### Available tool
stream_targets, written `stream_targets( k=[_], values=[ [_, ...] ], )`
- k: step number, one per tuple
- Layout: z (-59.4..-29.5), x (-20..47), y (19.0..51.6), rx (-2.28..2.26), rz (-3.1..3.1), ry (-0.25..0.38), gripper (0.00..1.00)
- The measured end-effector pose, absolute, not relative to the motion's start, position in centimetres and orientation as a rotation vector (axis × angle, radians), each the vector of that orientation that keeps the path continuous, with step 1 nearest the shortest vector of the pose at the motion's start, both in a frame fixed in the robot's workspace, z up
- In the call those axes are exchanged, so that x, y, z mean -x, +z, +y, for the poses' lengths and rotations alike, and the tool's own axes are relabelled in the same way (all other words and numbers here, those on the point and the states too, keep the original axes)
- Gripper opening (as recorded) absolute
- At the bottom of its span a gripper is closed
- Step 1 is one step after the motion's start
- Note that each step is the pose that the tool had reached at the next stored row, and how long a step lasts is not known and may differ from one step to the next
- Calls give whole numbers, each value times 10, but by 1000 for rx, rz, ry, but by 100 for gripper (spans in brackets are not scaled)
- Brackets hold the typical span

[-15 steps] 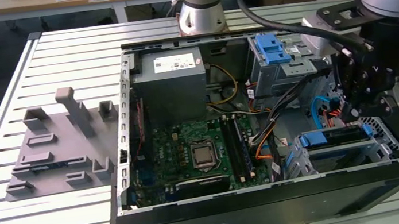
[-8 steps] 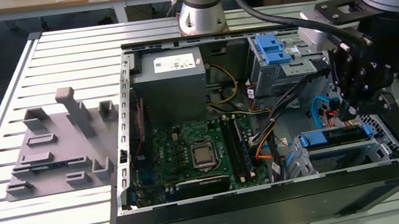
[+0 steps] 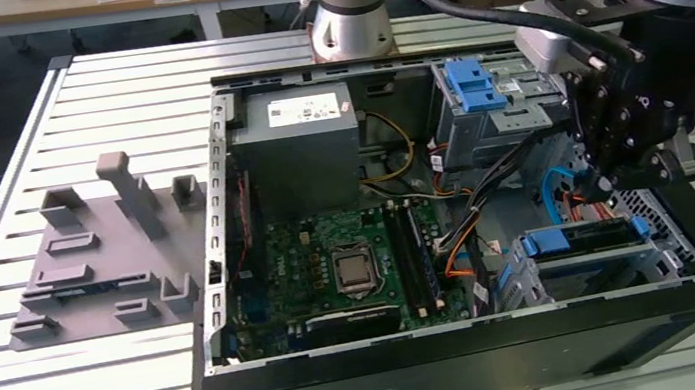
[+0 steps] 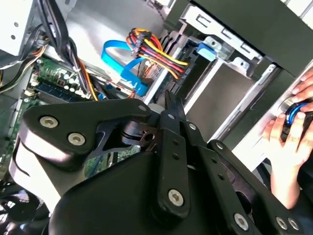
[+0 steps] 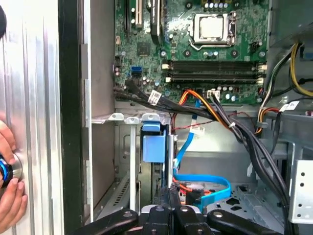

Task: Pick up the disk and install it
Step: 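Insert the second disk wire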

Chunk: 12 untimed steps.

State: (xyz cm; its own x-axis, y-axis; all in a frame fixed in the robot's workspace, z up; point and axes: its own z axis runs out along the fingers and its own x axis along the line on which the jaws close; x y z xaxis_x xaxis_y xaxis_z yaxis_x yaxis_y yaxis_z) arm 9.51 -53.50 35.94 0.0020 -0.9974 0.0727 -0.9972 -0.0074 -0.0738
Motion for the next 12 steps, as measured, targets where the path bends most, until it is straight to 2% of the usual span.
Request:
stream_targets(
  k=[12],
  values=[
    [-525,-95,362,2230,2218,-150,11]
  ],
)
